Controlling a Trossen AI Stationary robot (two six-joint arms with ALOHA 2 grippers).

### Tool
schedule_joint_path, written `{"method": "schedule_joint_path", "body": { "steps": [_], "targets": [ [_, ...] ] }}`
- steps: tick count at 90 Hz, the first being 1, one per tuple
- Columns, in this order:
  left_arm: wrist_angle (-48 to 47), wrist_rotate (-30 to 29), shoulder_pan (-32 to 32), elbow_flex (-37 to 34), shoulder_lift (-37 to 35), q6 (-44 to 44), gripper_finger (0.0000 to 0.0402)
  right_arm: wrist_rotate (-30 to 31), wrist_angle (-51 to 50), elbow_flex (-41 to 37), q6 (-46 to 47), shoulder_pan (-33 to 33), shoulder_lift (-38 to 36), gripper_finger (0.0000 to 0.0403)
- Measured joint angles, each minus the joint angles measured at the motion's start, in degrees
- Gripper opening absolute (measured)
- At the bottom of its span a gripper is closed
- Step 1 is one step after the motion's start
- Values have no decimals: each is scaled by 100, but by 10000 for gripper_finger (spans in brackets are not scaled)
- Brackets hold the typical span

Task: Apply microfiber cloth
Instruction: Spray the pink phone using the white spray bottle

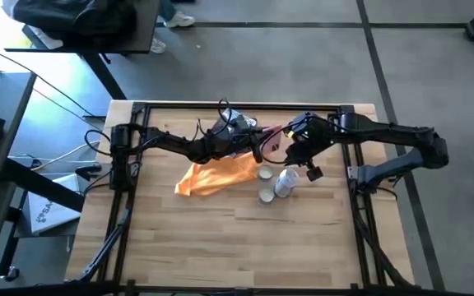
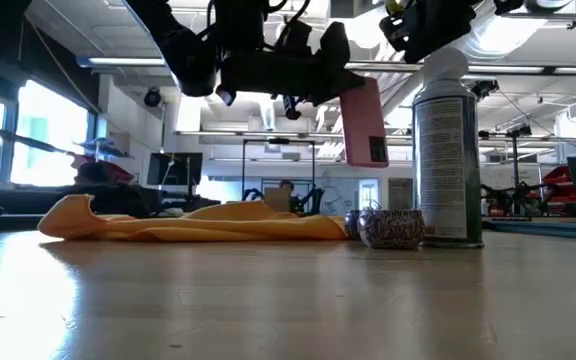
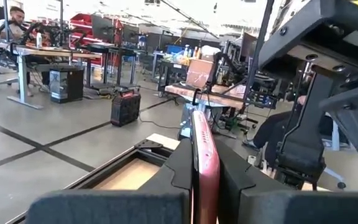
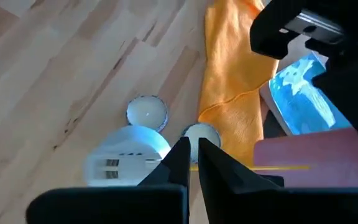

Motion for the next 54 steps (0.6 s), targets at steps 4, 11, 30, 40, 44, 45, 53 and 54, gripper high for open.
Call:
{"method": "schedule_joint_path", "body": {
  "steps": [4,11,30,40,44,45,53,54],
  "targets": [
    [0,-1,0,0,0,0,6,-28,-61,-4,-100,-20,24,0],
    [0,-2,2,0,0,0,6,-74,-110,-33,-287,-61,40,0],
    [-26,-4,2,2,0,44,6,-81,-175,-28,-513,-88,26,0],
    [-25,-10,0,2,0,44,6,-82,-172,62,-517,-88,22,0],
    [-26,-9,1,2,0,50,6,-82,-195,99,-516,-88,22,0],
    [-26,-9,1,2,0,56,6,-82,-206,107,-517,-88,22,0],
    [-22,-9,2,2,0,131,6,-84,-300,144,-522,-88,18,0],
    [-21,-9,3,2,0,140,6,-82,-313,144,-522,-88,18,0]
  ]
}}
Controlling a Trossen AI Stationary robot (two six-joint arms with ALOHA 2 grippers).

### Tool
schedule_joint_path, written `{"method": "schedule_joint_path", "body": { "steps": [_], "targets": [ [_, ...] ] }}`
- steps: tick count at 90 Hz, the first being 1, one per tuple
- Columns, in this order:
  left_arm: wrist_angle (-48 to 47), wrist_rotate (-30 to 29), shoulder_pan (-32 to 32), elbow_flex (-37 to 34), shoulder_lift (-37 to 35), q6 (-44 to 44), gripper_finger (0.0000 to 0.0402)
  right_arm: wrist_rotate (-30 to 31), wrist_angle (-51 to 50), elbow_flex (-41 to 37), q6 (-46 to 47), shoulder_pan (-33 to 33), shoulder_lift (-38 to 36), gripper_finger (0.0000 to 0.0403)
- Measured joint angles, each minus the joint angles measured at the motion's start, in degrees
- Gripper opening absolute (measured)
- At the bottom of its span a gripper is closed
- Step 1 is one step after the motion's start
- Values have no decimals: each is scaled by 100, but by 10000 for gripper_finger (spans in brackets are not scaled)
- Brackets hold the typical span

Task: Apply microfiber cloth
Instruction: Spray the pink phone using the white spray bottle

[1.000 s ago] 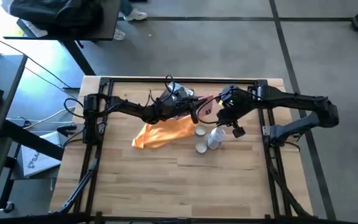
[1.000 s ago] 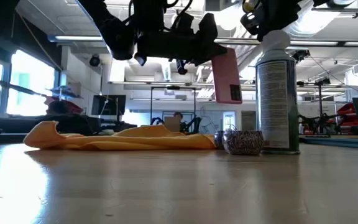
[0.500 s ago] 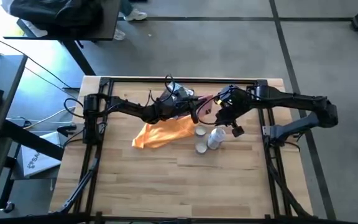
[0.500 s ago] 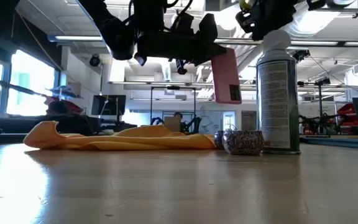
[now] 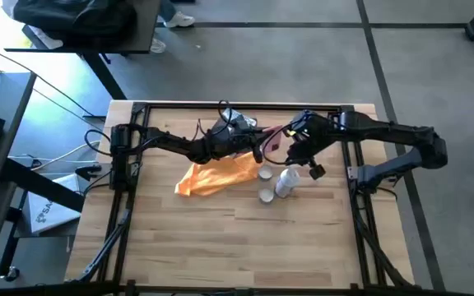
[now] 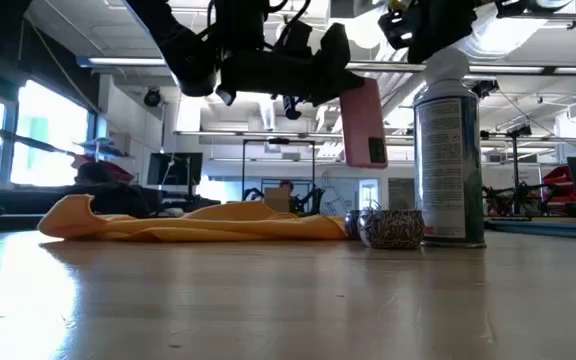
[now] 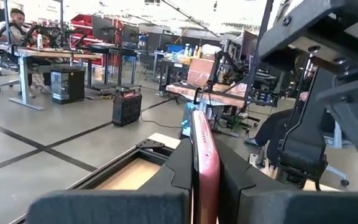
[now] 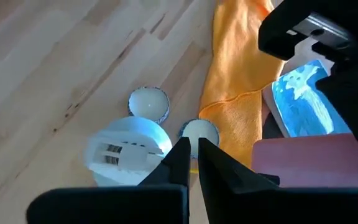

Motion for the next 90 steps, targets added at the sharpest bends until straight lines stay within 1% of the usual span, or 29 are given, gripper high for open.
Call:
{"method": "schedule_joint_path", "body": {
  "steps": [13,32,49,62,90],
  "targets": [
    [49,131,70,6,0,8,6,-29,-214,0,-7,0,0,0],
    [167,324,202,9,0,4,6,-58,-217,0,-15,0,7,0],
    [163,436,165,9,0,-35,6,-133,-221,0,-15,0,11,0],
    [205,658,144,9,0,-46,6,-158,-219,2,6,0,71,0],
    [175,642,115,9,0,-50,6,-160,-264,20,17,-2,214,0]
  ]
}}
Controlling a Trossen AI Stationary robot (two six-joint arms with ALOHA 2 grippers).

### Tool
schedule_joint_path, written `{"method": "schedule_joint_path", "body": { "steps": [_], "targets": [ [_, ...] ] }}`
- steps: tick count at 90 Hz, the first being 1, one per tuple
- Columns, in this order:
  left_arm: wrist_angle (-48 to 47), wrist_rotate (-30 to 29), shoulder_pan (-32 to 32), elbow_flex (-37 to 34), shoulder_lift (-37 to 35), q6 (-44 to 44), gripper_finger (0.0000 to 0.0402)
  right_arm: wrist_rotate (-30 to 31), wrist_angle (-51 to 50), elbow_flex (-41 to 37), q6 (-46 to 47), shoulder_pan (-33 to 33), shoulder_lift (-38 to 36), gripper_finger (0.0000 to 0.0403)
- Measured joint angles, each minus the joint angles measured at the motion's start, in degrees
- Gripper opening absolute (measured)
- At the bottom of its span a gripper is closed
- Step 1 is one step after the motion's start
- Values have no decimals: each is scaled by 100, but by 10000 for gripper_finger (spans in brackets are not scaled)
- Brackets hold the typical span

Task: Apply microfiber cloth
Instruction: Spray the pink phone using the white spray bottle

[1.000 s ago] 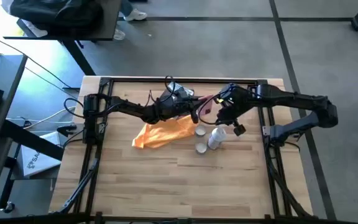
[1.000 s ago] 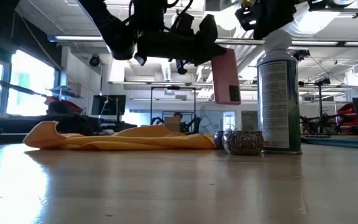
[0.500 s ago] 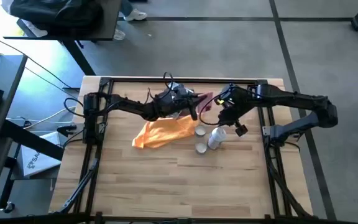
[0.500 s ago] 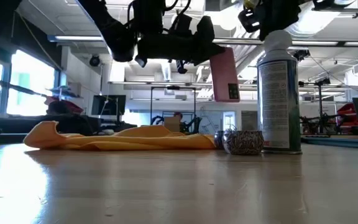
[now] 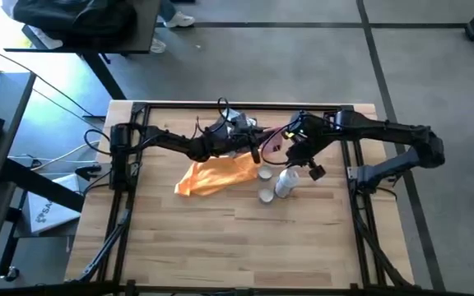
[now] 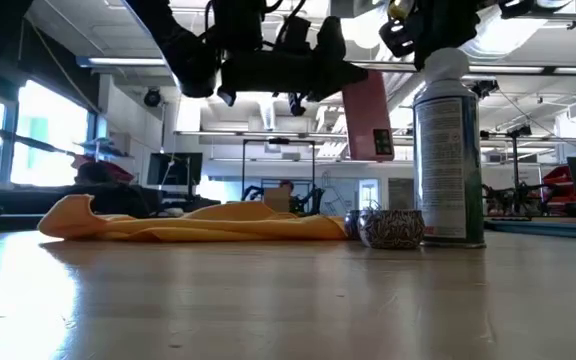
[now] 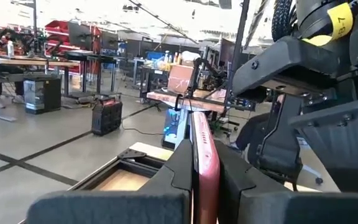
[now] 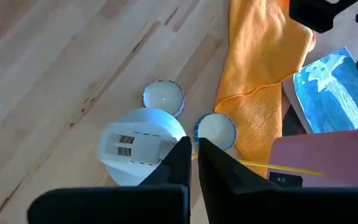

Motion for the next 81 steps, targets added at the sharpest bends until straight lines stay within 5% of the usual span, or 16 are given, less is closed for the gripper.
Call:
{"method": "schedule_joint_path", "body": {
  "steps": [47,62,81],
  "targets": [
    [-78,-376,50,-4,-323,203,6,33,-82,-7,140,2,7,0],
    [-625,-906,74,-7,-420,203,6,33,-91,-9,140,2,9,0],
    [-722,-483,300,-64,-422,-401,6,31,-100,-13,140,2,11,0]
  ]
}}
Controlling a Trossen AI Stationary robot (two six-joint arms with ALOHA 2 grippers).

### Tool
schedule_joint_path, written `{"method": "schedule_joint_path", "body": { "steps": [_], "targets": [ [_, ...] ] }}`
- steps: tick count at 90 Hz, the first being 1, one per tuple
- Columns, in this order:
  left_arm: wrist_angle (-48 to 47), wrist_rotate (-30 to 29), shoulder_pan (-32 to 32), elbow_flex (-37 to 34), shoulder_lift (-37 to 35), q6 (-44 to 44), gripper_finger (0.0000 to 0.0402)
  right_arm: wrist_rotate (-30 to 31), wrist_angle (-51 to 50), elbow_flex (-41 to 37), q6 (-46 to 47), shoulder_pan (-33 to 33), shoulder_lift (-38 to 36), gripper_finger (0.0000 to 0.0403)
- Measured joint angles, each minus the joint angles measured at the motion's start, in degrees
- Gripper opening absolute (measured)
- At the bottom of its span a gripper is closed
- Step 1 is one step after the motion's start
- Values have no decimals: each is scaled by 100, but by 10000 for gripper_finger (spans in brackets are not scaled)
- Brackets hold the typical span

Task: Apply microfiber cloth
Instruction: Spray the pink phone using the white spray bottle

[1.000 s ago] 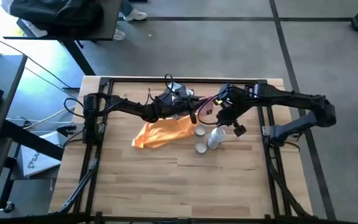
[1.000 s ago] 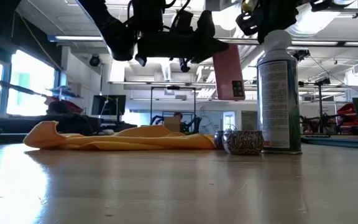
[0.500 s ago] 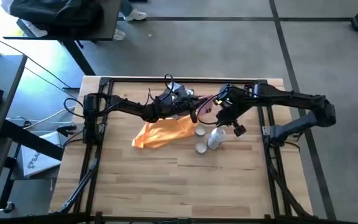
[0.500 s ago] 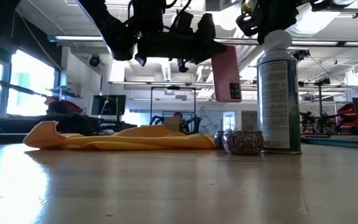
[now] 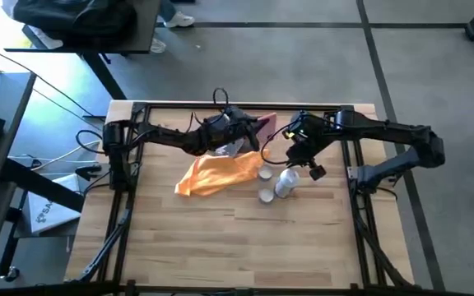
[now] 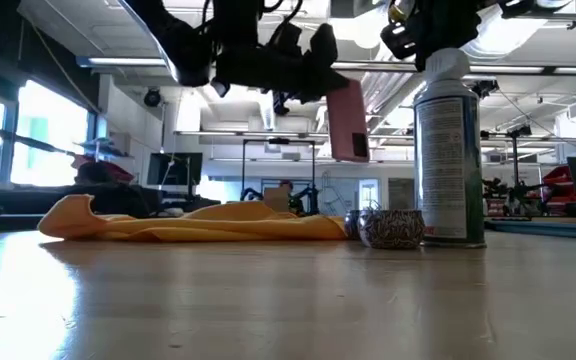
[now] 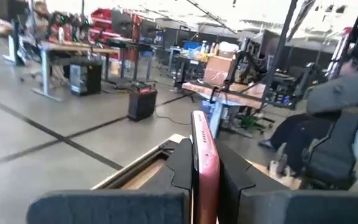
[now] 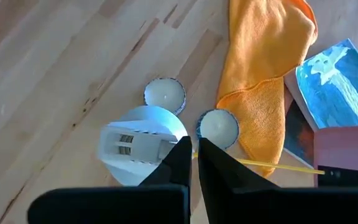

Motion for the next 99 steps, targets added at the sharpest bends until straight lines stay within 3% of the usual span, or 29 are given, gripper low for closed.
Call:
{"method": "schedule_joint_path", "body": {
  "steps": [19,31,52,99],
  "targets": [
    [1080,506,186,-227,-2,-705,6,0,-4,-2,0,0,0,0],
    [1479,528,206,-230,-8,-750,6,0,-4,-2,0,0,0,0],
    [1716,280,178,-231,92,-605,6,-24,18,-7,0,0,2,0],
    [2169,364,148,193,1227,-1497,6,-43,83,-13,-46,2,4,0]
  ]
}}
